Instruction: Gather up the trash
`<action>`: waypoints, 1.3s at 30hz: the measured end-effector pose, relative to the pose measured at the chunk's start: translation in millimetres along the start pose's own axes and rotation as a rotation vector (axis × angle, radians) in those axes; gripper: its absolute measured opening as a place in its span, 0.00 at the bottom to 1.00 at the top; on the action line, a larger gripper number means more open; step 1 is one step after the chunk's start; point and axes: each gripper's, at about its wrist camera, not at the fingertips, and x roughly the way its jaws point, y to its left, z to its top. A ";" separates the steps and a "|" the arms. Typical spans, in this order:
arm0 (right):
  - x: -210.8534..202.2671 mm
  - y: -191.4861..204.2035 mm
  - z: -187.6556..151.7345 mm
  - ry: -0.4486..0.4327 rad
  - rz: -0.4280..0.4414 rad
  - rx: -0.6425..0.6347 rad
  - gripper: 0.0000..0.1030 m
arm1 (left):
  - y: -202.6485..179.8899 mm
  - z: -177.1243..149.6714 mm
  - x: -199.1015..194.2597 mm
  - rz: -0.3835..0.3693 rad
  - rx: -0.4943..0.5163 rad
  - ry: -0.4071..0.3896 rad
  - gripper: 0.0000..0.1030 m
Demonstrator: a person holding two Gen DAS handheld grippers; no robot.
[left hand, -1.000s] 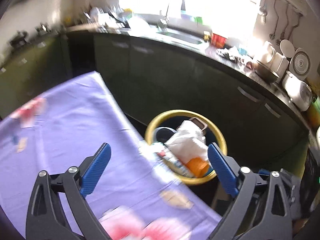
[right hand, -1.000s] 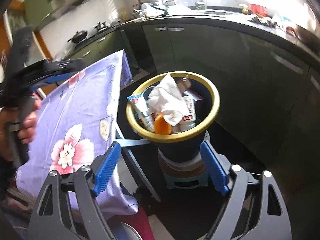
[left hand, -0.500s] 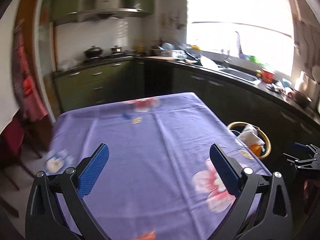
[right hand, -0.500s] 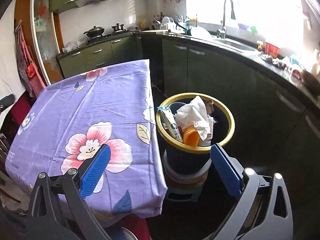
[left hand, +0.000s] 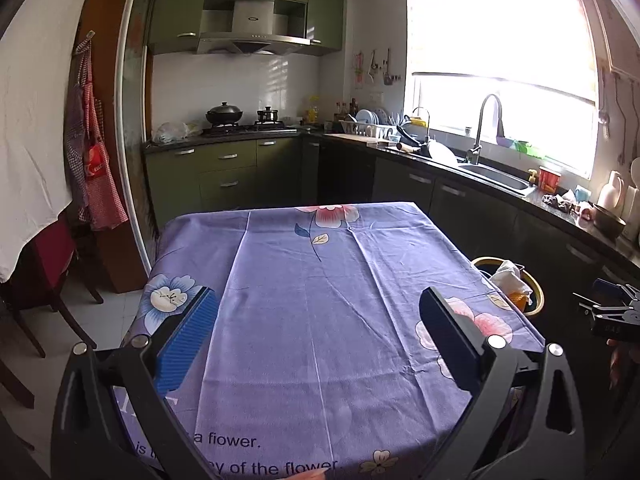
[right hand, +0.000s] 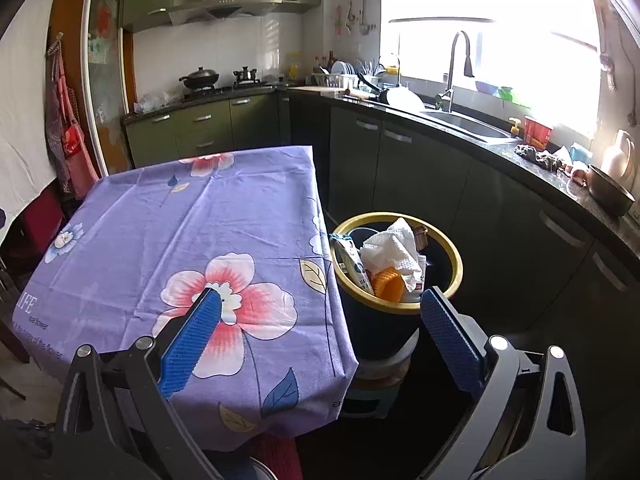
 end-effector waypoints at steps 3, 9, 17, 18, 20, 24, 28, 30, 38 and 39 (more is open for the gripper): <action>-5.5 -1.0 0.7 -0.010 -0.001 0.004 0.95 | -1.0 -1.1 -1.6 0.001 0.001 -0.001 0.93; -7.1 -4.1 1.4 -0.013 0.003 0.015 0.95 | -4.7 0.2 2.5 -0.009 -0.005 0.000 0.93; -6.0 -4.0 1.4 -0.011 0.006 0.017 0.95 | -8.1 -0.9 4.2 -0.010 0.007 0.009 0.93; -6.0 -3.7 1.5 -0.012 0.006 0.018 0.95 | -8.2 -0.9 4.1 -0.010 0.007 0.008 0.93; -4.9 -2.9 1.7 -0.013 0.007 0.017 0.95 | -8.6 -1.1 4.1 -0.007 0.009 0.007 0.93; -4.7 -2.1 1.4 -0.013 0.011 0.015 0.95 | -9.4 -1.6 4.1 -0.010 0.014 0.008 0.93; -4.5 -1.9 1.6 -0.013 0.011 0.016 0.95 | -10.7 -0.9 4.5 -0.010 0.021 0.007 0.93; -4.1 -1.9 1.4 -0.012 0.010 0.017 0.95 | -11.6 -0.5 4.6 -0.010 0.024 0.007 0.93; -3.7 -2.5 1.0 -0.011 0.010 0.020 0.95 | -14.5 0.5 5.0 -0.017 0.032 0.006 0.93; -3.9 -2.7 1.1 -0.011 0.010 0.020 0.95 | -15.0 0.7 4.9 -0.020 0.033 0.006 0.93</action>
